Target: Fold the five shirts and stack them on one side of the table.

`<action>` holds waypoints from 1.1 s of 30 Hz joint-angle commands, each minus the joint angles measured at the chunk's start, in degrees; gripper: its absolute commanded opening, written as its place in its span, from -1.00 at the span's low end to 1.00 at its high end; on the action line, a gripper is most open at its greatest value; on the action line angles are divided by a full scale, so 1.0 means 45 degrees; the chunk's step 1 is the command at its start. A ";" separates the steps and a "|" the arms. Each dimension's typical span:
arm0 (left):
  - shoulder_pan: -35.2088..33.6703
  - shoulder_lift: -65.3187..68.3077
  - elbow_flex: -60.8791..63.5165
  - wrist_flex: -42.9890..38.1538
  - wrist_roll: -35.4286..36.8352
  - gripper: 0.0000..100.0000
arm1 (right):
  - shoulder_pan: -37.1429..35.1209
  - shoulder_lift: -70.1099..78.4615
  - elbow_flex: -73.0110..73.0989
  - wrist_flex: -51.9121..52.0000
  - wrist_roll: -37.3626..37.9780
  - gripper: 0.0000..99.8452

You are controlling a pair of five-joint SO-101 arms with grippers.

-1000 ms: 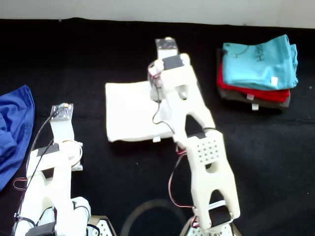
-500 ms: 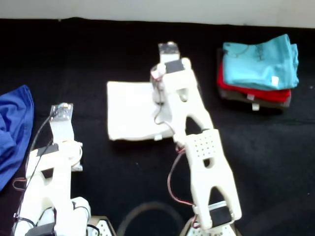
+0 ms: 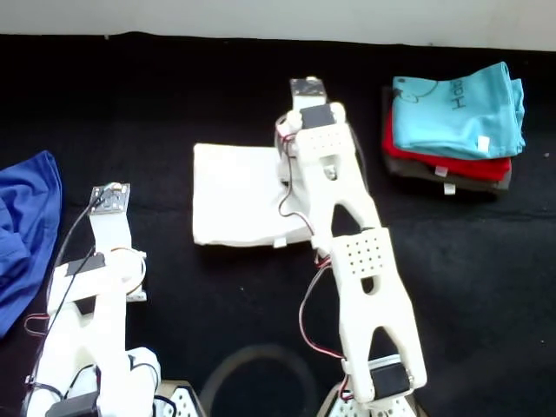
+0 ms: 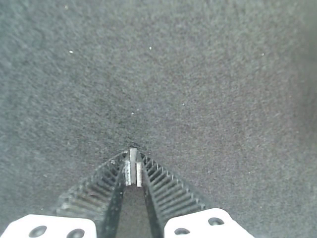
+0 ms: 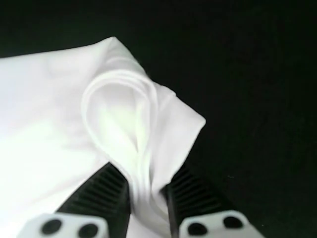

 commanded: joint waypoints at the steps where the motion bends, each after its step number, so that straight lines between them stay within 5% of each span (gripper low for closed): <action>1: -0.0127 -0.0186 0.0029 -0.0195 -0.0039 -0.98 | 0.0987 0.0049 -0.1983 0.1045 0.0000 -0.99; 5: -0.0127 -0.0186 0.0029 -0.0215 -0.0039 -0.98 | 0.2315 0.0029 -0.4132 0.1084 0.0293 -0.99; 8: -0.0127 -0.0186 0.0029 -0.0215 -0.0039 -0.98 | 0.2999 -0.0205 -0.5265 0.1084 0.2071 -0.99; 19: -0.0127 -0.0186 0.0029 -0.0215 -0.0039 -0.98 | 0.4151 -0.3995 -0.5324 0.1026 0.5705 -0.99; 33: -0.0107 -0.0186 0.0029 -0.0215 -0.0039 -0.98 | 0.6496 -0.5753 -0.4933 -0.0537 0.6799 -0.99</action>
